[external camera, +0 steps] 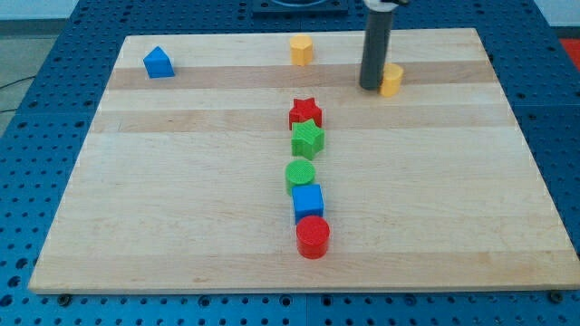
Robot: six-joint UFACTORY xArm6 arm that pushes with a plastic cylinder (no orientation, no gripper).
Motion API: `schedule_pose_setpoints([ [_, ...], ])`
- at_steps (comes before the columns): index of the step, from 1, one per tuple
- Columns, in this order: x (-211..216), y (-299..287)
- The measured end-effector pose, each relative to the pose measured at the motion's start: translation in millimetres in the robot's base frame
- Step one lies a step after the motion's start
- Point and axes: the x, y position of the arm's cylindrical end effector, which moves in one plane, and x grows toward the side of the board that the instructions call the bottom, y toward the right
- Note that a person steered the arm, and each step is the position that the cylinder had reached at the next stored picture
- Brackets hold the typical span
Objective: Place the red circle diagonally to the bottom right of the yellow hexagon
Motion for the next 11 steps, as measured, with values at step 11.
schedule_pose_setpoints([
  [11,50.9,-60.1],
])
